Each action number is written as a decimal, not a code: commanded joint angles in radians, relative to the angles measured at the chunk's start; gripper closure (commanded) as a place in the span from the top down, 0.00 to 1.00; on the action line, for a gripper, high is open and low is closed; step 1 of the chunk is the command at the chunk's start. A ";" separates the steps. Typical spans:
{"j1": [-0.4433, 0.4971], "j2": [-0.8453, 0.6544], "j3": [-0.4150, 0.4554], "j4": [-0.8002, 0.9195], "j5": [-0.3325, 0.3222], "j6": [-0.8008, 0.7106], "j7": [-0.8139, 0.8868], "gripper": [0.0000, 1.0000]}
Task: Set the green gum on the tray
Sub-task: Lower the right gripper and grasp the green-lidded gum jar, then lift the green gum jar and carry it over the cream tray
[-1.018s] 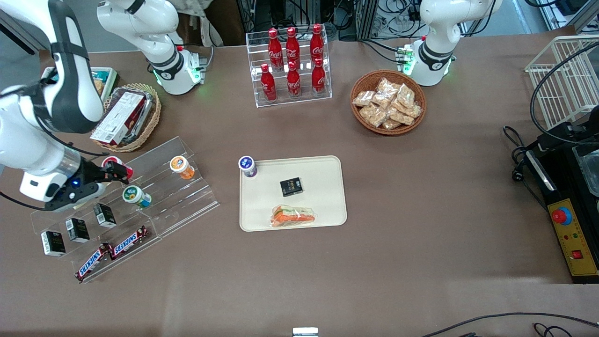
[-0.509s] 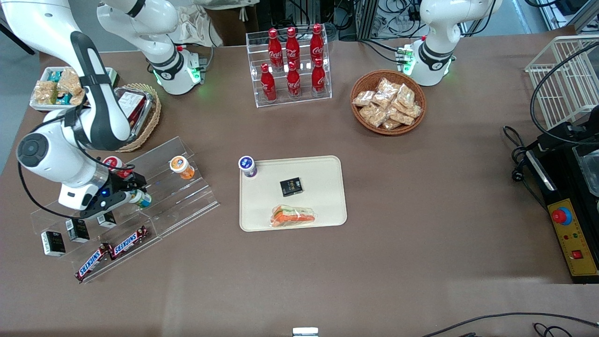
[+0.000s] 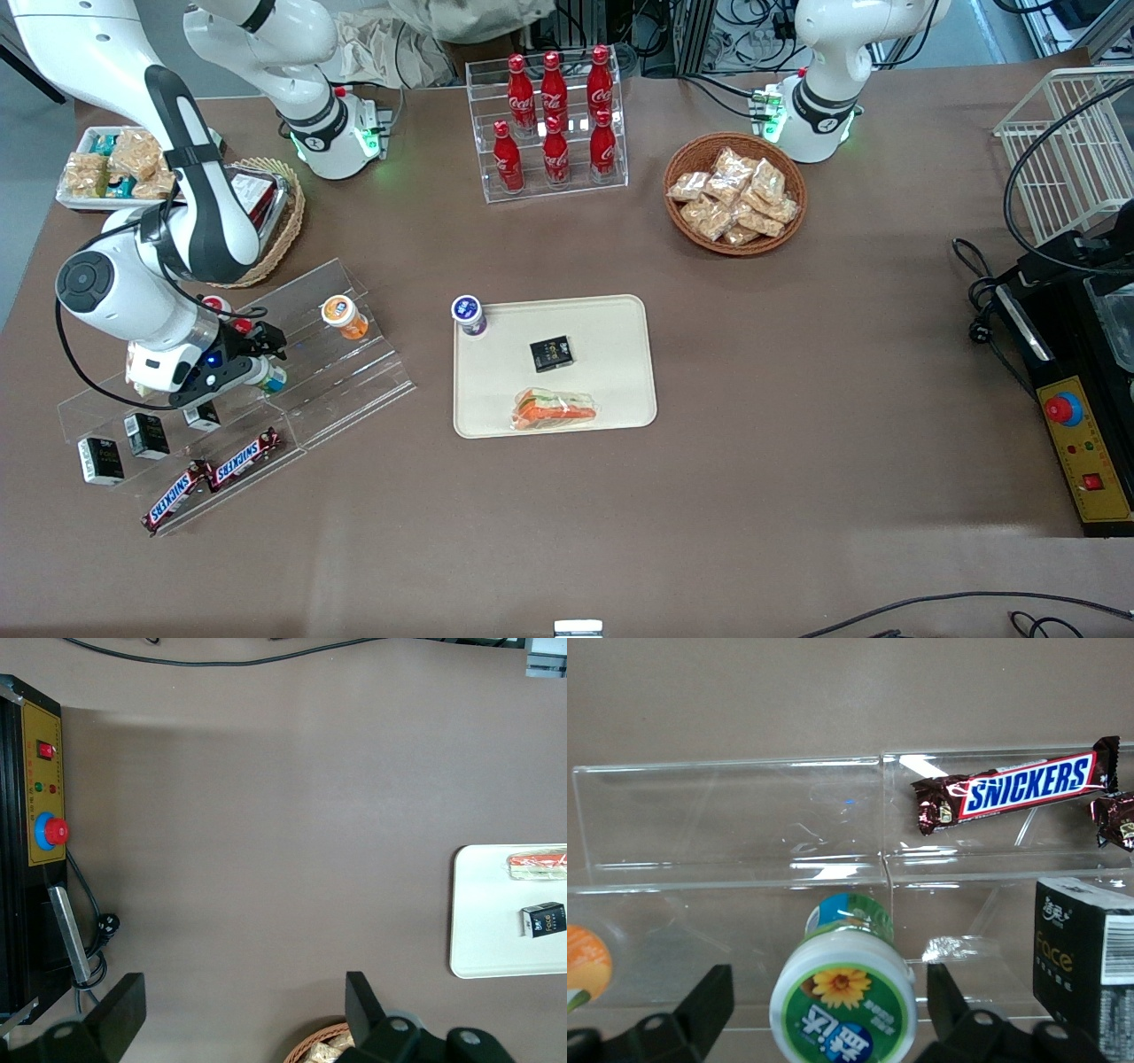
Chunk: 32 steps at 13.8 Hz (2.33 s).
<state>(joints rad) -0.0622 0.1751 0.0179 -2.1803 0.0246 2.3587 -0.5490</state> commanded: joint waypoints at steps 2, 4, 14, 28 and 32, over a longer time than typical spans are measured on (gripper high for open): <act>-0.002 -0.026 0.002 -0.026 -0.008 0.008 -0.011 0.23; -0.001 -0.026 0.002 -0.018 -0.008 0.007 -0.009 0.03; 0.002 -0.066 0.013 0.477 0.008 -0.595 0.092 0.04; 0.424 -0.048 0.011 0.584 0.150 -0.681 0.972 0.04; 0.499 0.014 0.010 0.460 0.146 -0.459 1.115 0.04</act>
<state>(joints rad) 0.4207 0.1760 0.0410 -1.6587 0.1494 1.8089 0.5259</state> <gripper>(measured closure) 0.410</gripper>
